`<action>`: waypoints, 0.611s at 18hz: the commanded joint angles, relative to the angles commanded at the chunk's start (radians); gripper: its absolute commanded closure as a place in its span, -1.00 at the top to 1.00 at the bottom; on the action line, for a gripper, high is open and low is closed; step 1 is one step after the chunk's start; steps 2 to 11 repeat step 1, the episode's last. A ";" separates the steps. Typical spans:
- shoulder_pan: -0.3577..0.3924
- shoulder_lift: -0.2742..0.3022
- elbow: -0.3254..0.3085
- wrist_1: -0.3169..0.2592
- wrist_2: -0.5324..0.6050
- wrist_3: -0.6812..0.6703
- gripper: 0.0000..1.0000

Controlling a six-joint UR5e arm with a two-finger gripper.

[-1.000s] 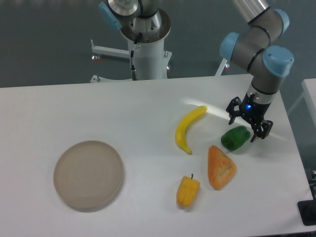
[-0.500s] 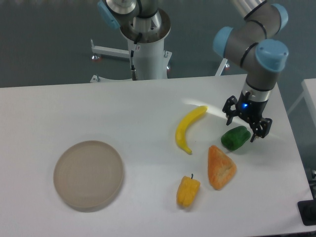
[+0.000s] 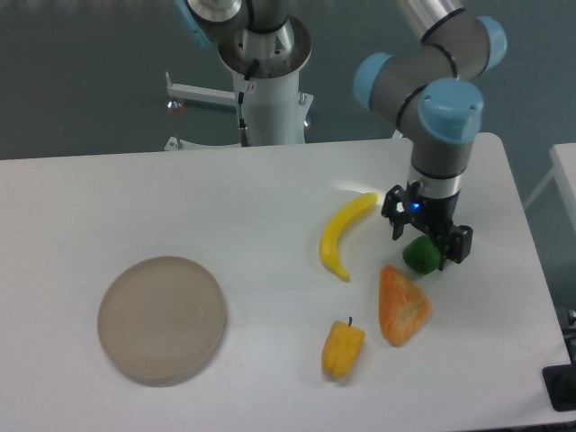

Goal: Place the green pepper on the table

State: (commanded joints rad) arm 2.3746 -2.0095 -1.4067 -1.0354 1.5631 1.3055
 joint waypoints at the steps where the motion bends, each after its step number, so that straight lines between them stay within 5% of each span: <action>1: -0.002 0.000 0.000 0.002 0.000 0.000 1.00; 11: -0.002 0.000 0.000 0.002 0.000 0.000 1.00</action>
